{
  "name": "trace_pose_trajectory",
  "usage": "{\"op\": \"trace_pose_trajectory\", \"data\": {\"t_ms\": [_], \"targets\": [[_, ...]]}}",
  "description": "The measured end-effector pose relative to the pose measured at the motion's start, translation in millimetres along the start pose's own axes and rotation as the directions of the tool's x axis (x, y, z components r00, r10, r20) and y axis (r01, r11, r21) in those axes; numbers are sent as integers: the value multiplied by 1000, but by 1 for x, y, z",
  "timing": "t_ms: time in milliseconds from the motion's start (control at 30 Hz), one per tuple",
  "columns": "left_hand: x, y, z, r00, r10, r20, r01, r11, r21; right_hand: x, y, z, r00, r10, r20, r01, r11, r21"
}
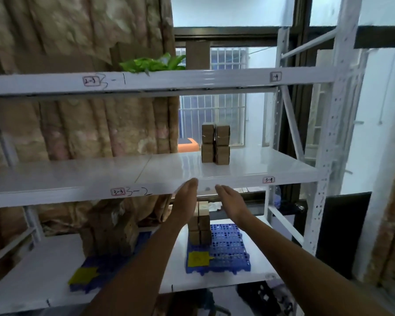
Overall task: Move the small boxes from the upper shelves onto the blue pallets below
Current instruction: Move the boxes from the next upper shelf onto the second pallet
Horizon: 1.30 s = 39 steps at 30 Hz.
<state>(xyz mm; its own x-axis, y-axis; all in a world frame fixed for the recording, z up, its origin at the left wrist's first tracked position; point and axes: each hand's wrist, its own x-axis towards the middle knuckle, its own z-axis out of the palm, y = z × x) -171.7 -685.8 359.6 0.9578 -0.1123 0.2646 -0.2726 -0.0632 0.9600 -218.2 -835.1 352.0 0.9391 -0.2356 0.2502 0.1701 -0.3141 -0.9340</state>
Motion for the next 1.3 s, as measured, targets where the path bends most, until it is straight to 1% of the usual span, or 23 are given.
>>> {"op": "trace_pose_trajectory", "data": {"t_ms": [100, 167, 233, 333, 400, 467, 500, 600, 700, 833, 900, 967, 1067, 1200, 1300], "targets": [[16, 18, -1, 999, 35, -18, -36, 997, -67, 13, -16, -4, 996, -77, -40, 78, 997, 14], [30, 25, -1, 998, 52, -30, -55, 993, -106, 26, -22, -5, 992, -96, -85, 96, 995, -5], [47, 27, 0, 997, 71, -22, -74, 990, -117, 42, -24, -5, 975, -153, -161, 154, 988, -8], [81, 27, 4, 995, 102, 4, -100, 978, -185, 74, -27, -8, 914, -241, -325, 230, 971, -70], [109, 24, 7, 991, 130, 10, -127, 981, -146, 101, -28, -11, 879, -262, -398, 251, 965, -80], [139, 22, 10, 986, 163, 20, -161, 983, -85, 131, -29, -15, 866, -234, -441, 227, 971, -71], [154, 22, 12, 985, 173, 25, -170, 982, -82, 147, -29, -18, 861, -223, -457, 211, 974, -78], [204, 22, 18, 987, 160, 13, -158, 980, -118, 193, -27, -26, 869, -186, -458, 171, 983, -74], [245, 17, 28, 981, 191, 29, -188, 979, -85, 230, -25, -27, 882, -148, -448, 154, 988, -22], [291, 14, 42, 972, 228, 51, -225, 972, -63, 268, -22, -29, 869, -209, -449, 222, 975, -25], [304, 9, 49, 969, 229, 94, -224, 973, -58, 279, -21, -29, 859, -245, -450, 258, 966, -33], [310, -1, 55, 958, 267, 106, -263, 964, -46, 287, -17, -27, 849, -261, -460, 285, 958, -18], [319, -12, 59, 944, 327, 44, -325, 945, -46, 294, -11, -26, 839, -264, -476, 298, 955, -4], [318, -15, 61, 923, 385, -22, -384, 923, 38, 297, -11, -30, 831, -274, -485, 297, 954, -29], [315, -11, 62, 905, 424, -39, -420, 903, 87, 296, -9, -30, 833, -267, -485, 298, 955, -13]]}}
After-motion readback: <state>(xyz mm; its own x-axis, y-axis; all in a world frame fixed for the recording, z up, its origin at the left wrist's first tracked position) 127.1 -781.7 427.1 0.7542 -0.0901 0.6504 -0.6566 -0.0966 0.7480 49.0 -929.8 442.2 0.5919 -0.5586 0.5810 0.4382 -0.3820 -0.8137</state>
